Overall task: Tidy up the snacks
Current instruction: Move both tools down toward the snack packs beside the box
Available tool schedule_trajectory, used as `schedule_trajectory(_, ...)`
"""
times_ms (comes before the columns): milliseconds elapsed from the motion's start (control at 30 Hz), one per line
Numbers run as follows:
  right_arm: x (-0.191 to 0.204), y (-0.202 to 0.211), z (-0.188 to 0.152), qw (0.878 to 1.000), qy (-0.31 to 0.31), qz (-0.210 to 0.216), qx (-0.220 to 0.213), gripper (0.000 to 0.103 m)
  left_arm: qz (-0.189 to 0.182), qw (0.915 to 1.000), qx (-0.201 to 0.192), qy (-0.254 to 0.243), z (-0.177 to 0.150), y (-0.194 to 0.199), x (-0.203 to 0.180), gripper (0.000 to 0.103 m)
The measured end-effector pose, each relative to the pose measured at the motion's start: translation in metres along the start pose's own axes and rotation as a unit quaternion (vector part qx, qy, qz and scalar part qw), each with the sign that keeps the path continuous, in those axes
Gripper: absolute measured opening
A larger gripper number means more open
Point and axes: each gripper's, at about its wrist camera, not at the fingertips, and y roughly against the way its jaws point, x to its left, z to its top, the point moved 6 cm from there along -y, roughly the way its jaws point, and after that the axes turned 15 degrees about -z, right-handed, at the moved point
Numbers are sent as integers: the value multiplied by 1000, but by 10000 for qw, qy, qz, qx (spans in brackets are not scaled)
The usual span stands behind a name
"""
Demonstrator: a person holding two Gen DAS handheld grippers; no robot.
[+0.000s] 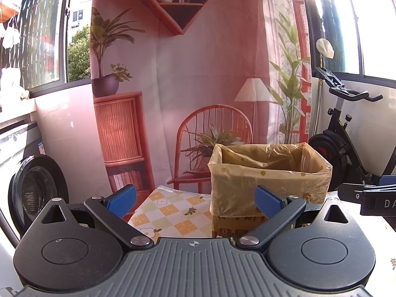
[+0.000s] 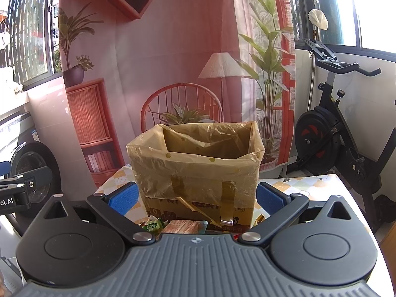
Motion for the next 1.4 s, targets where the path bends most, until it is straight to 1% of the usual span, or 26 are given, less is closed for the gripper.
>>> schedule_trajectory(100,0,0,-1,10000,-33,60,-14,103,7,10000,-68,44,-1,0,1,102)
schedule_trajectory(167,0,-1,-4,9999,-63,77,-49,103,-60,9996,-167,201,-2,-1,5,102)
schedule_trajectory(267,-1,-3,-9,9997,-42,106,-193,103,-402,9965,-431,600,-9,0,15,102)
schedule_trajectory(333,-2,-2,-13,9990,-48,119,-427,103,-571,9937,-553,791,-18,-1,21,103)
schedule_trajectory(400,-3,-3,-17,9985,-90,89,-538,103,-567,9934,-453,887,-27,-7,25,103)
schedule_trajectory(433,-4,-5,-20,9984,-129,115,-530,103,-513,9942,-339,881,-32,-13,26,103)
schedule_trajectory(533,-3,-9,-30,9981,-286,276,-472,103,-396,9961,-188,771,-46,-22,26,103)
schedule_trajectory(600,-2,-13,-38,9984,-264,232,-446,103,-428,9966,-128,688,-56,-26,26,103)
schedule_trajectory(667,0,-17,-47,9989,-159,100,-437,103,-450,9963,-41,726,-67,-30,31,103)
schedule_trajectory(733,4,-22,-56,9992,-53,3,-393,103,-410,9965,67,726,-76,-35,35,102)
schedule_trajectory(867,8,-31,-84,9996,6,103,-269,103,-257,9974,246,632,-91,-39,42,102)
schedule_trajectory(933,10,-33,-96,9998,45,65,-206,103,-256,9974,295,598,-96,-40,43,101)
schedule_trajectory(1000,12,-35,-108,9998,55,147,-88,103,-255,9976,367,530,-102,-41,42,100)
schedule_trajectory(1067,14,-36,-117,9996,45,260,49,101,-284,9974,449,477,-110,-43,38,96)
schedule_trajectory(1200,22,-34,-132,9993,215,257,156,99,-387,9966,529,508,-120,-44,33,95)
schedule_trajectory(1300,26,-32,-142,9981,181,442,383,95,-371,9968,530,472,-127,-41,30,95)
schedule_trajectory(1333,28,-31,-146,9971,129,534,526,92,-372,9967,540,478,-129,-41,29,95)
schedule_trajectory(1400,30,-29,-152,9953,93,651,707,91,-392,9962,592,510,-135,-39,27,95)
